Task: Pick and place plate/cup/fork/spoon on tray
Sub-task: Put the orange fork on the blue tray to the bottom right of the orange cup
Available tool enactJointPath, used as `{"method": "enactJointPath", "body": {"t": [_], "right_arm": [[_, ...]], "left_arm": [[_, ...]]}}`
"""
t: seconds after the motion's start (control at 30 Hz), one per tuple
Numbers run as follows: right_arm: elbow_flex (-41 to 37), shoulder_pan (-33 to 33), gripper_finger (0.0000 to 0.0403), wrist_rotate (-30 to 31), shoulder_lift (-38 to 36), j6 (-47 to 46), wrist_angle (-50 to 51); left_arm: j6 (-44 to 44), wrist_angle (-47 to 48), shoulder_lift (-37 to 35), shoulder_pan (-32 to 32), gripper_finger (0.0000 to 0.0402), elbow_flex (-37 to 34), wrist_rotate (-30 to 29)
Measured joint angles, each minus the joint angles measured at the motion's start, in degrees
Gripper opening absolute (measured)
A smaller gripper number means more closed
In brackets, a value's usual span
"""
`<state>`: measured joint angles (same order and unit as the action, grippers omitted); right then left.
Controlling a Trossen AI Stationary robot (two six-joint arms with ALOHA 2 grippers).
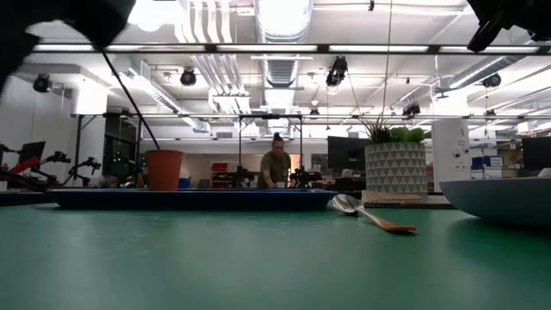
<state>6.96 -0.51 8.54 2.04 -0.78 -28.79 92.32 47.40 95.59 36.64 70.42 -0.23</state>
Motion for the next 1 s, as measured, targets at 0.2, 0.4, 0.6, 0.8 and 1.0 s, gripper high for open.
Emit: {"method": "enactJointPath", "body": {"t": [0.2,0.4,0.6,0.8,1.0], "right_arm": [[0.0,0.0,0.0018,-0.1,0.0,-0.5,0.3],[0.0,0.0,0.0018,-0.2,0.0,-2.2,0.5],[0.1,0.0,0.0018,-0.2,0.0,-1.8,0.5],[0.1,0.0,0.0018,-0.1,0.0,-1.7,0.7],[0.1,0.0,0.0018,-0.1,0.0,-1.6,0.7]], "left_arm": [[11.3,0.2,1.6,6.3,0.0059,-2.3,-1.2],[15.4,1.2,0.5,8.4,0.0059,-4.9,-1.7],[15.4,4.3,-1.2,8.4,0.0059,-5.5,-1.8],[17.1,10.6,-3.4,8.4,0.0059,-5.7,-5.4],[19.9,10.6,-4.3,8.5,0.0059,-8.3,-5.9]]}}
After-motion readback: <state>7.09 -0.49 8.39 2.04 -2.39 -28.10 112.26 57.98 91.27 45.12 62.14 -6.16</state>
